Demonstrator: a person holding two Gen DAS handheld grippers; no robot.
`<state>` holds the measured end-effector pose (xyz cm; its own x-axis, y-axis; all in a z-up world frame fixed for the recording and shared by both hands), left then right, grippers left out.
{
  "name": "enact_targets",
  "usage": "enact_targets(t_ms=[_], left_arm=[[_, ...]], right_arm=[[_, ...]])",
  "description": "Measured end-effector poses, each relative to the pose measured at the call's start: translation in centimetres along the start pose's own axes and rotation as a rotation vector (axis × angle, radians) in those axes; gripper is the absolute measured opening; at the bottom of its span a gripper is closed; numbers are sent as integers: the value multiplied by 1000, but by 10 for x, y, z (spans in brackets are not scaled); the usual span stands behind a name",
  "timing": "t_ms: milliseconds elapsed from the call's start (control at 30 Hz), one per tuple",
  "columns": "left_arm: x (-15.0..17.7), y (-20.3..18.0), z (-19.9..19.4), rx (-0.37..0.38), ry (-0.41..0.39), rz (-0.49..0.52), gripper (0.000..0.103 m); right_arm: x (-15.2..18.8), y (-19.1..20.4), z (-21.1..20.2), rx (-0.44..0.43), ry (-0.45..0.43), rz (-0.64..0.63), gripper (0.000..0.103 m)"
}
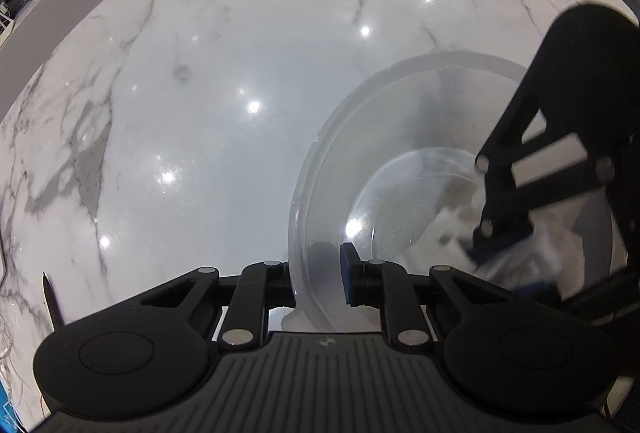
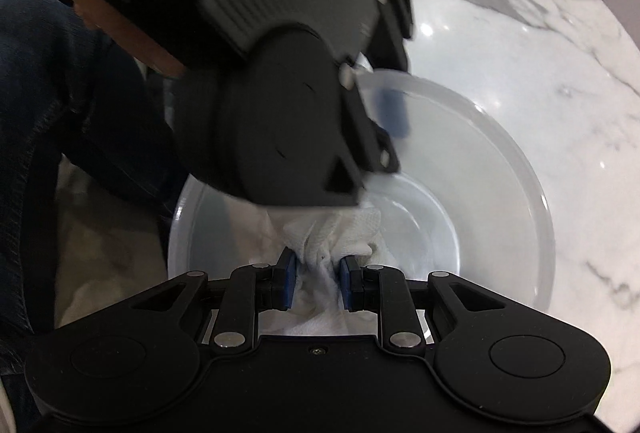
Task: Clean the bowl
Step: 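Rub the cloth around the bowl bottom with the right tool while the left tool holds the rim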
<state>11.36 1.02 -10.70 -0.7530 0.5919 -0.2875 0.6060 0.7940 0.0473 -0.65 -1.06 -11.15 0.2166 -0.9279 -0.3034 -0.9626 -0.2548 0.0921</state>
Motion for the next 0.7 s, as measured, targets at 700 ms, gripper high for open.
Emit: enact_targets(t_ms=[700], left_arm=[[2,11,13,0,9,22,12]], right_arm=[[29,-10,-8,145,138,-96,20]])
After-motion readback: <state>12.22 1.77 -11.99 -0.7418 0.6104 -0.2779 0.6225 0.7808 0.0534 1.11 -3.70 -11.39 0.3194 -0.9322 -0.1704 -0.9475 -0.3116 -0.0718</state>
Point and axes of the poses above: each gripper's, at about its wrist camera, not at the fingertips, and z roughly the way its jaws point, y to its left, x to its underside, the point moved 7 cm from there along z, roughly the way its jaws point, and after that the axes turned 2 degrees about -y, right-handed, at the moved point
